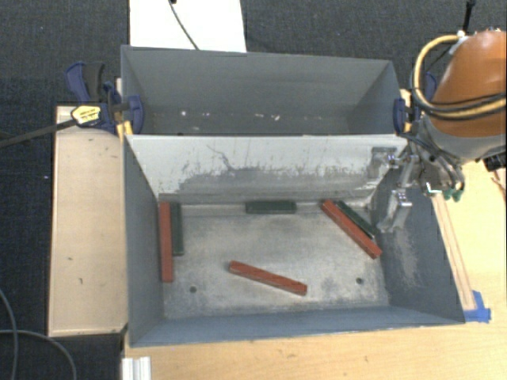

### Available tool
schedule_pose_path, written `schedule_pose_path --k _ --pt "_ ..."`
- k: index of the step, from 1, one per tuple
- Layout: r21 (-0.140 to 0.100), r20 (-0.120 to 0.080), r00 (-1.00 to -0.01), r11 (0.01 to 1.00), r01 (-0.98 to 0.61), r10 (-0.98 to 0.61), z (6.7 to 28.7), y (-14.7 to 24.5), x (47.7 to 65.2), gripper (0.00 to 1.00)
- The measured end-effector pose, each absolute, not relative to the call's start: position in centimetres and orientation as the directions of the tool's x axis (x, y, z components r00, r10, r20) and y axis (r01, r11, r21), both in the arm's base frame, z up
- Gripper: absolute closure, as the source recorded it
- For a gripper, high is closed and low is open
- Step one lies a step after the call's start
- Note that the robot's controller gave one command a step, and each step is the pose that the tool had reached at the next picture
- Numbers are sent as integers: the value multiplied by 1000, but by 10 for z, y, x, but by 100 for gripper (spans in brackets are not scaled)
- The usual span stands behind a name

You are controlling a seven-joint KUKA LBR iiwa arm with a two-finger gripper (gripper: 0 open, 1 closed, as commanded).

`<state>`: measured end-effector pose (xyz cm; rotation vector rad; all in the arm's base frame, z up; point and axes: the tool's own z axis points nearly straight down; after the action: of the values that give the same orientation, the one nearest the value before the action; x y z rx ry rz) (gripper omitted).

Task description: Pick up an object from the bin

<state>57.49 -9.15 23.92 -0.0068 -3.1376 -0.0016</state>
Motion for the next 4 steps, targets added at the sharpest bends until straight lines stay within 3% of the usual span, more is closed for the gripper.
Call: schedule_pose_path --k 1,2,3,4 --pt "2 5 -1000 1000 -24 -24 129 -64 579 0" --pt "4 7 -1000 1000 -6 -6 107 20 484 0" --pt "2 3 -1000 1000 -5 -5 68 54 499 0" --pt "0 1 -1000 1000 -5 -5 70 52 499 100"
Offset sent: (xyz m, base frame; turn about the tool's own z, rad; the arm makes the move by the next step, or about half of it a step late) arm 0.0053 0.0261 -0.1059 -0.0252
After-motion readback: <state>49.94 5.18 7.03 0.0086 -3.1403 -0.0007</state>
